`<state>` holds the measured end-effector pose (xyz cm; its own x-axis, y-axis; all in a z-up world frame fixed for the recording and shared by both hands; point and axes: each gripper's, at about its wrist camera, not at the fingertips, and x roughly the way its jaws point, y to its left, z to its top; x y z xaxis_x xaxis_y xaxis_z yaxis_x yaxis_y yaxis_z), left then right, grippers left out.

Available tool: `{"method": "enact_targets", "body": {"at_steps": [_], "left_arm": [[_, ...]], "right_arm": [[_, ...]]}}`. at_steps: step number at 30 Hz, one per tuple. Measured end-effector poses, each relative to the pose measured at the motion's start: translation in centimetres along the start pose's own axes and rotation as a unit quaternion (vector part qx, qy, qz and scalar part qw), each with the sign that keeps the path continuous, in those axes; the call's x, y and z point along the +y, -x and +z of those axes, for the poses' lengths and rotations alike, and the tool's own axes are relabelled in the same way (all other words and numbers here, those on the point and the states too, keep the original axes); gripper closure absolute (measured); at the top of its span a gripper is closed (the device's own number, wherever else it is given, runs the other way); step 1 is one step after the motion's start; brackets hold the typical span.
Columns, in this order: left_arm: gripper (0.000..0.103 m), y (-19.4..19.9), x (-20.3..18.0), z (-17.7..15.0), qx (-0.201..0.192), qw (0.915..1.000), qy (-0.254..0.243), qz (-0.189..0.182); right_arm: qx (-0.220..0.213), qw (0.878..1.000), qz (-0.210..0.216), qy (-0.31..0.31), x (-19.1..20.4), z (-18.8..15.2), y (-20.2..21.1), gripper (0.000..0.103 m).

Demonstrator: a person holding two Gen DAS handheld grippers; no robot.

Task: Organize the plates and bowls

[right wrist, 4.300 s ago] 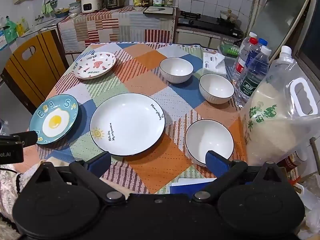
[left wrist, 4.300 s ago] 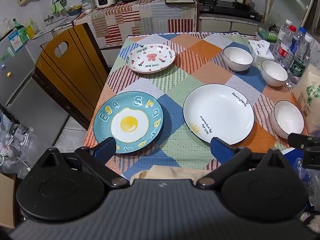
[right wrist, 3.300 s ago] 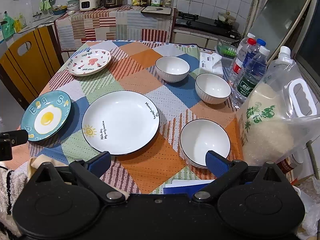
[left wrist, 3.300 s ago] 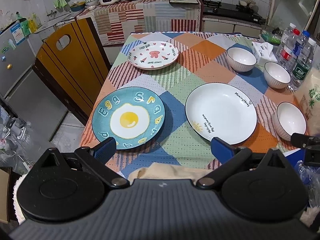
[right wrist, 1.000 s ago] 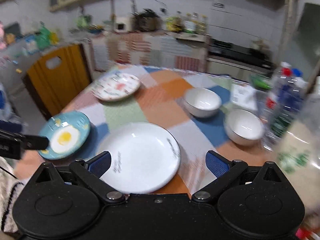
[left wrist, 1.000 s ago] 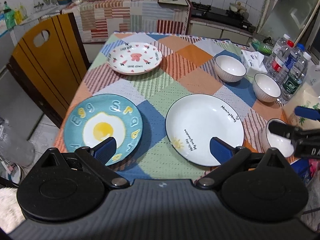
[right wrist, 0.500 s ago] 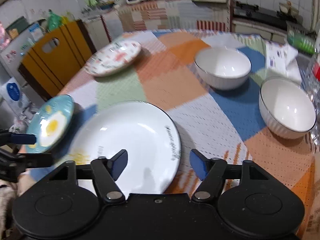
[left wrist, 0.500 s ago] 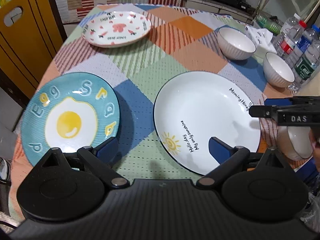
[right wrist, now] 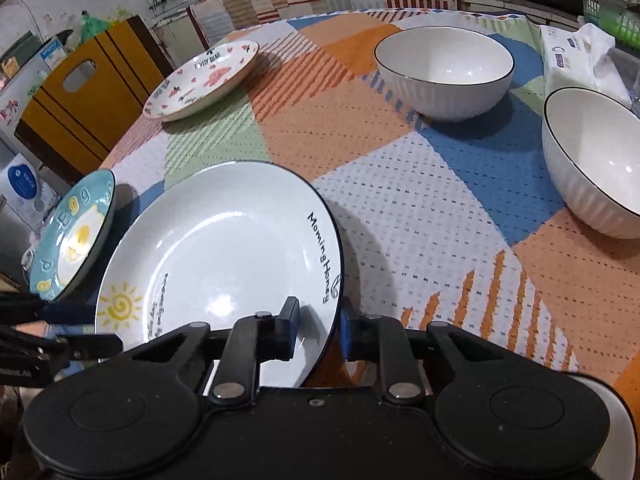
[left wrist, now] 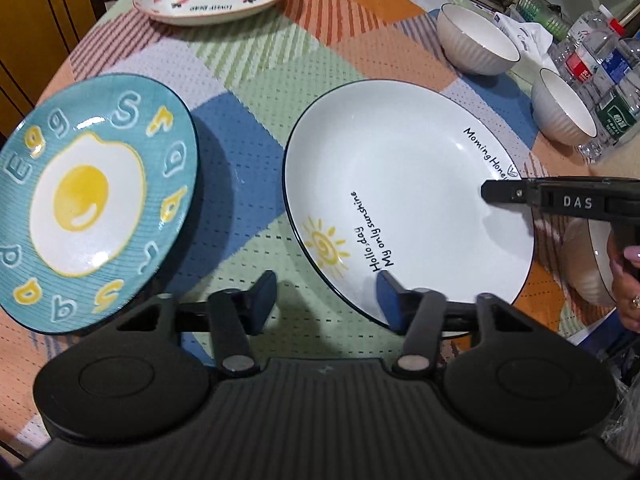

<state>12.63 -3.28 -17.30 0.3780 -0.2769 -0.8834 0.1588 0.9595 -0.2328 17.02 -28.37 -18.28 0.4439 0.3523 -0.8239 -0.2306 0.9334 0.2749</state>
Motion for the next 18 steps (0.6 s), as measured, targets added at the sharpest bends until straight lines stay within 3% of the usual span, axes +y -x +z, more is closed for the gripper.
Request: {"method": "enact_targets", "body": {"at_steps": [2, 4, 9, 18], "left_arm": [[0.072, -0.3, 0.1, 0.0, -0.004, 0.9999, 0.008, -0.013], [0.08, -0.6, 0.0, 0.2, -0.006, 0.9996, 0.015, -0.022], [0.08, -0.6, -0.6, 0.4, -0.01, 0.9999, 0.0, -0.003], [0.079, 0.4, 0.6, 3.0, -0.013, 0.9999, -0.004, -0.005]], "right_arm": [[-0.002, 1.0, 0.01, -0.004, -0.4, 0.1, -0.1, 0.08], [-0.005, 1.0, 0.02, -0.004, -0.7, 0.0, 0.0, 0.081], [0.0, 0.999, 0.043, -0.001, -1.4, 0.1, 0.2, 0.084], [-0.004, 0.997, 0.063, 0.041, -0.6, 1.3, 1.3, 0.085]]}}
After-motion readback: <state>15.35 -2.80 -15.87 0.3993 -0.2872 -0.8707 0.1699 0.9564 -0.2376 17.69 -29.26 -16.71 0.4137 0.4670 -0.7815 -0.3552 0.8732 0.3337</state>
